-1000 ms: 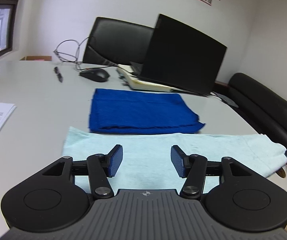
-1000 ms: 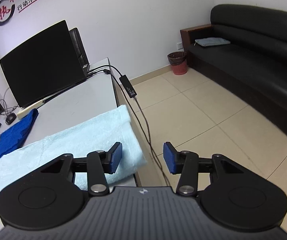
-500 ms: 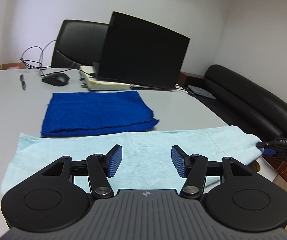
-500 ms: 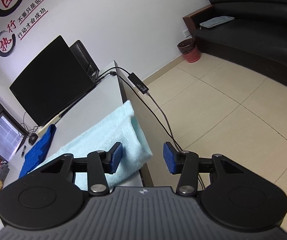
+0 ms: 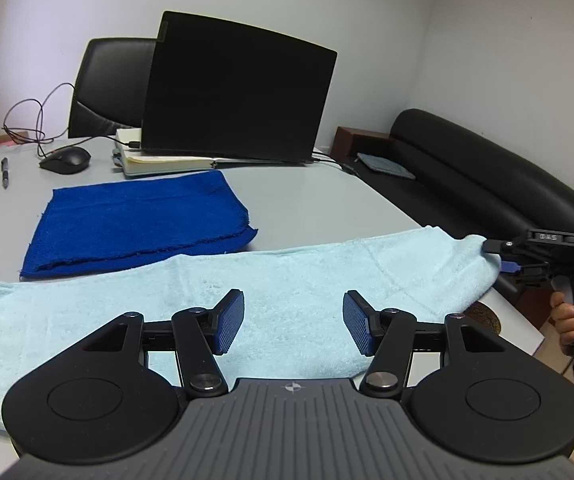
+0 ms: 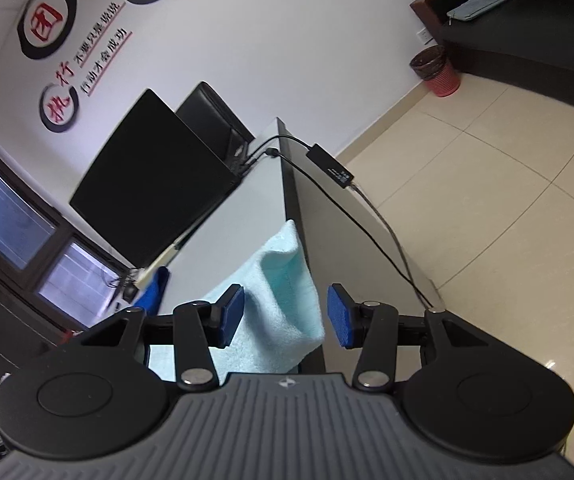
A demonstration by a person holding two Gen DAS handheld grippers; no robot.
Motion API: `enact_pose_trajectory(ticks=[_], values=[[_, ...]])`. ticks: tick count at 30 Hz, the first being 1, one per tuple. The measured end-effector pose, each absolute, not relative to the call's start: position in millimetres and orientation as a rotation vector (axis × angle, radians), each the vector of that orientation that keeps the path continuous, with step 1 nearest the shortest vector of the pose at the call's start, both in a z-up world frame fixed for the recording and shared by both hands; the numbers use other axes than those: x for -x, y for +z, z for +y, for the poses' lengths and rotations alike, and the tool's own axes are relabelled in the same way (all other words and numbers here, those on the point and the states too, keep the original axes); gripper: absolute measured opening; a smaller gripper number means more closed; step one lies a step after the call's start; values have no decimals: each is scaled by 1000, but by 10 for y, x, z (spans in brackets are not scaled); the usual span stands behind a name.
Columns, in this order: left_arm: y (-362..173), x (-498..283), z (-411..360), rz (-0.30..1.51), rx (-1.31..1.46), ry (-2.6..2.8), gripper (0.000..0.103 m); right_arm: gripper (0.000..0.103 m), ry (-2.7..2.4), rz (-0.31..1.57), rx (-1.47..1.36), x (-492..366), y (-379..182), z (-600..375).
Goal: Fold towel
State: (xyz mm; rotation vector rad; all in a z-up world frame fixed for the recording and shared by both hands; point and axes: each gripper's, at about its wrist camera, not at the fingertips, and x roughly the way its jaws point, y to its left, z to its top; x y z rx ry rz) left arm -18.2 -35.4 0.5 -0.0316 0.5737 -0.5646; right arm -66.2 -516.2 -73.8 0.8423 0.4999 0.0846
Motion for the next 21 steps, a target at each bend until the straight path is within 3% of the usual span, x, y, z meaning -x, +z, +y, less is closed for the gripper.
enact_pose_trajectory(ticks=[8,21], values=[[-34,100,-162,577,79,-488,58,57,62,486,-891,789,-796,-5182],[77,163,-175,560,83,-545,58,57,146,599,-839,97,-769,-5327]])
